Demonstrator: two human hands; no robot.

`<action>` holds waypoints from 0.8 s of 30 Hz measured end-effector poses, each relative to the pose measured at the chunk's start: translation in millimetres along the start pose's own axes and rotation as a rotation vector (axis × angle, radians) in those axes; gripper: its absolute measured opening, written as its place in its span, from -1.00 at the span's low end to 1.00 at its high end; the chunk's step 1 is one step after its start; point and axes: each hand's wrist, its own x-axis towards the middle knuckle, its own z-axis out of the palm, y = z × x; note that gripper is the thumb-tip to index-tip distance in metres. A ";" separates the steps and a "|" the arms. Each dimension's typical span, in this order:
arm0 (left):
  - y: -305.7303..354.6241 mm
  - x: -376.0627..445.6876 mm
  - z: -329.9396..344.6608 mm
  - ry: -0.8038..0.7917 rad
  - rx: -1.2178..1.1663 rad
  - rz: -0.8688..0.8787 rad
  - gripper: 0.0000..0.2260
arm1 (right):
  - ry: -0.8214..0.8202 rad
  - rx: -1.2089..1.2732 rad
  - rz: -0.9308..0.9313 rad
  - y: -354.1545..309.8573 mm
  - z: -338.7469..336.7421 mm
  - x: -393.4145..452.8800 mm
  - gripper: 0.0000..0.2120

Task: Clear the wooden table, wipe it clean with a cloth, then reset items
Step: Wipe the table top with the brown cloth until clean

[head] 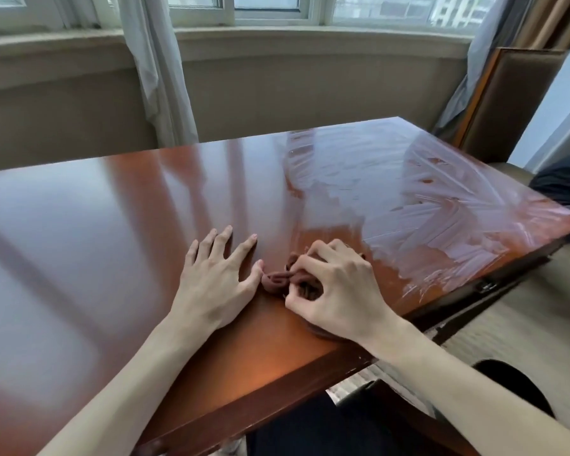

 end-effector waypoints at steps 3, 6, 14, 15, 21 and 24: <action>1.4 1.0 -3.2 -0.022 0.039 -0.001 -0.36 | -0.024 -0.023 -0.021 20.6 3.9 36.1 -0.73; 0.6 7.5 -14.4 -0.051 0.098 0.032 -0.41 | -0.034 -0.121 0.175 41.2 24.6 97.5 -0.70; -41.1 119.7 -20.5 0.020 0.019 0.028 -0.57 | -0.016 -0.036 0.002 43.0 44.2 114.1 -0.72; -47.1 132.1 -16.9 0.019 0.018 0.021 -0.57 | -0.012 -0.064 0.051 53.6 58.3 145.0 -0.73; -68.0 183.9 7.4 0.016 -0.001 -0.044 -0.38 | -0.020 -0.125 0.145 109.3 134.9 305.9 -0.69; -68.2 181.2 8.2 0.000 -0.003 -0.044 -0.38 | -0.036 -0.128 0.194 111.3 142.5 332.2 -0.70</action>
